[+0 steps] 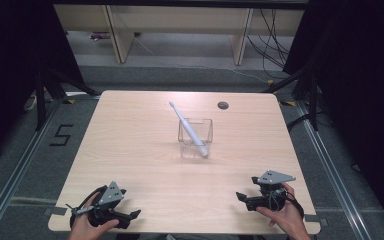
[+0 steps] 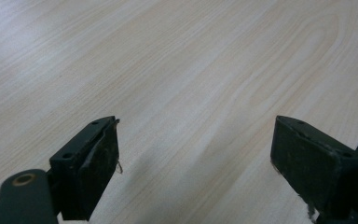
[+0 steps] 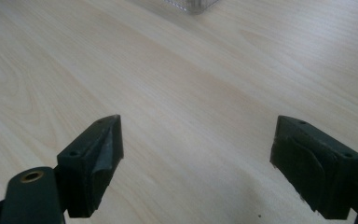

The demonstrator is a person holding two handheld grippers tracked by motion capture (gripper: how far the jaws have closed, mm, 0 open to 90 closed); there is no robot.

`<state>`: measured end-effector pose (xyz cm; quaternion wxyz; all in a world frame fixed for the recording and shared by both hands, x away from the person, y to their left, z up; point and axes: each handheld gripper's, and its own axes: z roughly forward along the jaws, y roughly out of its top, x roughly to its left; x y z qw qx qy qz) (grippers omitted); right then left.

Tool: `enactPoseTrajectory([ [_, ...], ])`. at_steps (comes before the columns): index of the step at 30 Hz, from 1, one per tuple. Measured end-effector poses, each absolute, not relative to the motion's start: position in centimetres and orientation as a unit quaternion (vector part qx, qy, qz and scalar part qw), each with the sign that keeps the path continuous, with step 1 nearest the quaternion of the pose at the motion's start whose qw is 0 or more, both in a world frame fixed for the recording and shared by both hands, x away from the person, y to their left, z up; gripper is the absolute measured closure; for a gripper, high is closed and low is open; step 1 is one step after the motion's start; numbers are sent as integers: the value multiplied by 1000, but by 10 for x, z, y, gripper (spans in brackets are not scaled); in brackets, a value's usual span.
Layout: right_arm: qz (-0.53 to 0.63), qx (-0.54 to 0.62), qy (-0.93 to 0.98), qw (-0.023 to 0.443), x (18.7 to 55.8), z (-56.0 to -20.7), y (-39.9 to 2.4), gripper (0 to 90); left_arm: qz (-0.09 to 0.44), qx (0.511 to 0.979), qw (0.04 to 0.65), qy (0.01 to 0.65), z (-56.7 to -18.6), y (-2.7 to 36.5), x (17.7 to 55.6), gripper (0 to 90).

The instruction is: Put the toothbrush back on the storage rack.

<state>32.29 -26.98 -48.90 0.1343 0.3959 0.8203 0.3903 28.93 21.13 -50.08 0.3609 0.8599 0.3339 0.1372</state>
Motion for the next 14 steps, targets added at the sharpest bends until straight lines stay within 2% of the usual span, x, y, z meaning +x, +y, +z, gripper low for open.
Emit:
enactPoseTrajectory([
  [1,392,379,826,144,324,-490,-272,174,138,862,359,332,-501,212,290,149],
  [5,388,387,826,133,321,-491,-272,174,139,862,358,331,-501,211,290,149],
  [14,385,383,828,142,320,-491,-275,174,138,861,358,334,-501,211,289,149],
])
